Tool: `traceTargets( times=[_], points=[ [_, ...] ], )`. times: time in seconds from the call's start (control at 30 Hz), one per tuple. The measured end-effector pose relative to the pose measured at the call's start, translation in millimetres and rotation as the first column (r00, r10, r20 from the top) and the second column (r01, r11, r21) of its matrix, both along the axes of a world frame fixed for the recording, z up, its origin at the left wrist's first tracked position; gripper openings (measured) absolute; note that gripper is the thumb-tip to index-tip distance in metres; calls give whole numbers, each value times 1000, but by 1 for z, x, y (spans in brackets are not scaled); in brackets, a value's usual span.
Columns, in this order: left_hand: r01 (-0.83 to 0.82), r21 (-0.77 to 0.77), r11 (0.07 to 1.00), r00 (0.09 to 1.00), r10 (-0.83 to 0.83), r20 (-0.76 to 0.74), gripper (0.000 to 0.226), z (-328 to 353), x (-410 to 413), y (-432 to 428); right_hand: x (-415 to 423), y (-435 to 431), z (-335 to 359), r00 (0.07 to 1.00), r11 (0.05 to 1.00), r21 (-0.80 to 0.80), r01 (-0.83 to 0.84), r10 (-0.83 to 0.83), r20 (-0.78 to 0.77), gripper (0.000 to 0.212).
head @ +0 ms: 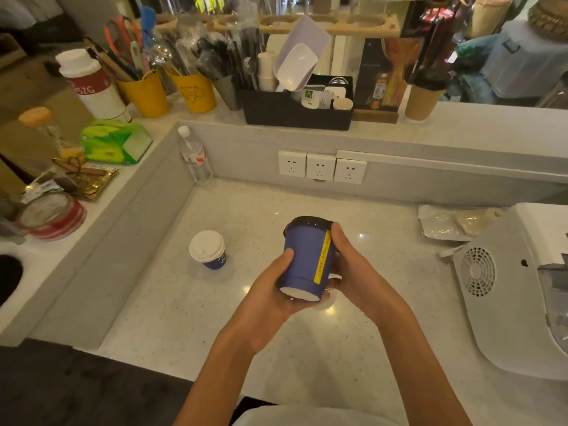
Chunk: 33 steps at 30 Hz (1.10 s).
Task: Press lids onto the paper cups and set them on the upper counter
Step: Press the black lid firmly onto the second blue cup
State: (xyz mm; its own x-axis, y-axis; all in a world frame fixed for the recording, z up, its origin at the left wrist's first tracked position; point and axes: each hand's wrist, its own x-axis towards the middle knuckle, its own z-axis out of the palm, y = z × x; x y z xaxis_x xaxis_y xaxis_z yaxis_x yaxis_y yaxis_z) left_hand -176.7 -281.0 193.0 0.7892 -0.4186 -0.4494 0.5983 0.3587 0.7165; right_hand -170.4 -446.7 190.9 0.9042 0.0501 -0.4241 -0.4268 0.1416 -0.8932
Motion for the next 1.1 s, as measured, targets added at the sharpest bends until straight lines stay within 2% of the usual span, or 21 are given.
traceTargets(
  times=[0.07, 0.1, 0.17, 0.23, 0.3, 0.37, 0.43, 0.5, 0.53, 0.6, 0.67, 0.77, 0.9, 1.1],
  points=[
    [-77, 224, 972, 986, 40, 164, 54, -2, 0, 3, 1, 11, 1, 999, 990, -134, 52, -52, 2, 75],
    [-133, 356, 925, 969, 47, 241, 58, -3, -1, 4, 1, 17, 1, 997, 985, -157, 74, -73, 10, 77],
    [-173, 488, 856, 926, -27, 376, 69, -5, -5, 9, -3, 29, 0, 997, 991, -112, 68, -63, 46, 77],
    [-167, 474, 865, 888, -76, 453, 70, -9, -9, 14, -5, 40, -4, 992, 994, -41, 97, -93, 89, 75],
    [-215, 403, 890, 891, 10, 455, 64, -5, -12, 21, -4, 46, -6, 985, 988, 43, 147, -150, 82, 67],
    [-226, 349, 909, 929, 92, 360, 64, -3, -9, 31, 0, 51, -5, 985, 968, 189, 166, -173, 22, 54],
    [-149, 274, 950, 975, 94, 203, 64, 0, -4, 40, 3, 58, -3, 989, 945, 293, 144, -146, -15, 49],
    [-123, 171, 978, 988, 104, 118, 55, 3, 2, 49, 7, 69, -4, 995, 969, 231, 92, -99, 19, 50],
    [-138, 165, 977, 986, 120, 118, 54, 3, 4, 52, 9, 76, -5, 996, 987, 139, 80, -85, 36, 50],
    [-172, 282, 944, 971, 115, 210, 59, 4, 6, 58, 15, 89, -5, 996, 996, -42, 84, -82, 43, 50],
    [-200, 440, 875, 942, 48, 333, 68, 3, 11, 65, 18, 102, -6, 994, 993, -57, 103, -100, 49, 55],
    [-177, 445, 878, 913, -23, 408, 69, -1, 19, 81, 21, 119, -6, 989, 988, 45, 147, -147, -4, 50],
    [-131, 406, 905, 933, -26, 358, 63, 3, 36, 103, 27, 130, -4, 955, 927, 268, 260, -207, -211, 49],
    [-34, 429, 903, 937, -120, 328, 61, 4, 63, 124, 38, 155, -7, 914, 868, 307, 390, -324, -245, 50]
  ],
)
